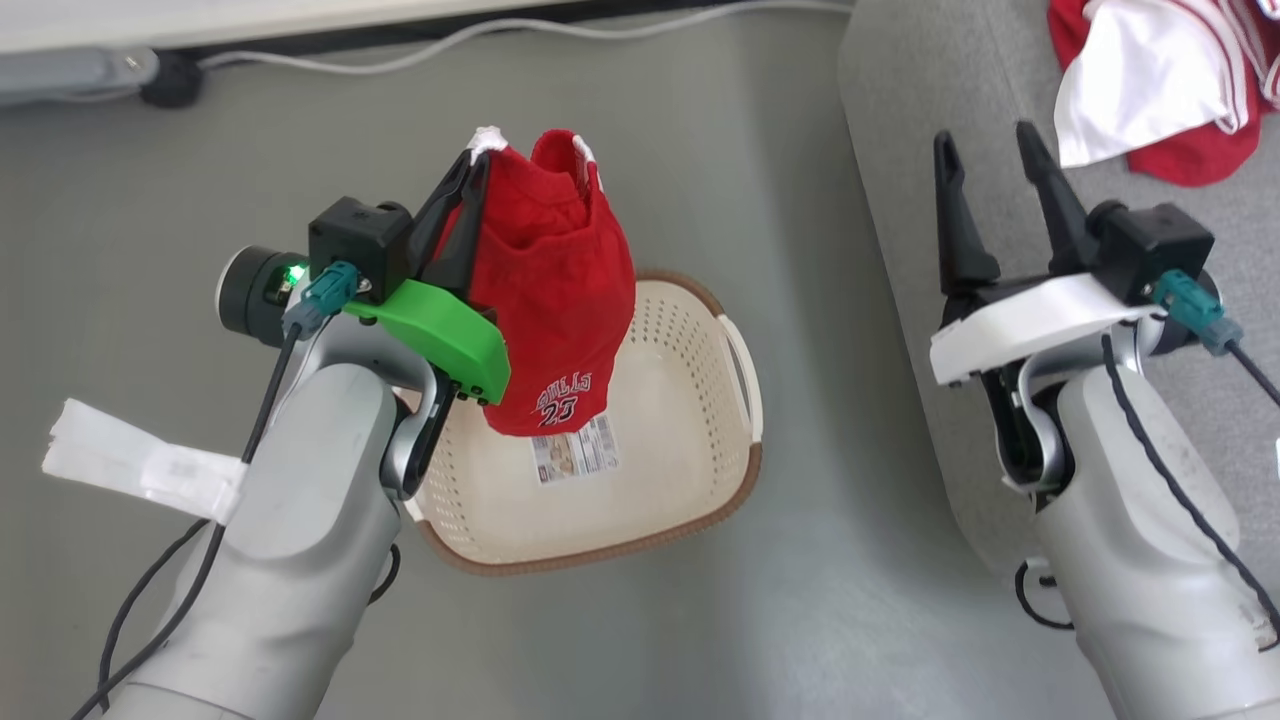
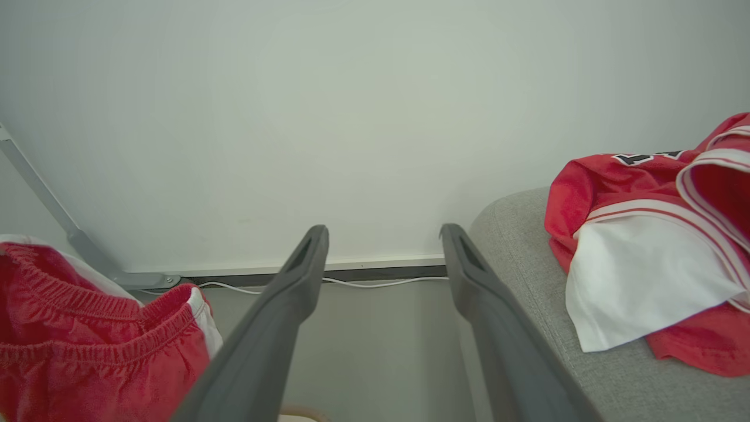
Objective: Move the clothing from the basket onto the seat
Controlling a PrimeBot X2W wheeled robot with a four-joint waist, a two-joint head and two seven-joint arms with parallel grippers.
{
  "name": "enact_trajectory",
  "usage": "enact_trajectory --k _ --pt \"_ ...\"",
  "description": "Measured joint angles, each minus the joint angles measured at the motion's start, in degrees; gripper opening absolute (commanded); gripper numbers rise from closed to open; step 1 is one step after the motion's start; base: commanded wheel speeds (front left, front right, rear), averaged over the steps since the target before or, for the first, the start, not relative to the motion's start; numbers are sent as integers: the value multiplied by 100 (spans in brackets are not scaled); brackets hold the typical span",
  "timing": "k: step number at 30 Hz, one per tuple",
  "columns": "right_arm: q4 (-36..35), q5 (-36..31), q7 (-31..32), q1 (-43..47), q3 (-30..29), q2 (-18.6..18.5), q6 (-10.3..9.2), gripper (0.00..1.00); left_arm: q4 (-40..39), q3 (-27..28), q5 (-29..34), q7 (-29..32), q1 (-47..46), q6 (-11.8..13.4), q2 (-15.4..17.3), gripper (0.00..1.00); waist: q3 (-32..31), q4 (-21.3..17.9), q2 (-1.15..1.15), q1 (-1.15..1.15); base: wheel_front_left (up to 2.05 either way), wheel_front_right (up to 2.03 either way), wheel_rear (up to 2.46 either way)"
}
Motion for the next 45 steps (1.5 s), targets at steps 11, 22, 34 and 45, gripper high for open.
enact_trajectory --k 11,22,34,45 --pt "277 10 1 637 134 46 104 100 -151 136 -115 -1 478 44 122 0 -831 220 0 0 0 0 0" --pt "469 14 2 1057 434 63 327 100 -592 203 -301 82 784 93 234 0 -1629 383 0 0 0 0 0" --pt "698 0 164 1038 1527 153 781 100 -1218 145 -310 386 801 147 307 0 -1855 505 0 0 0 0 0" --pt "1282 74 297 779 2193 180 818 100 -1713 -90 -307 706 802 151 210 0 -1820 640 0 0 0 0 0"
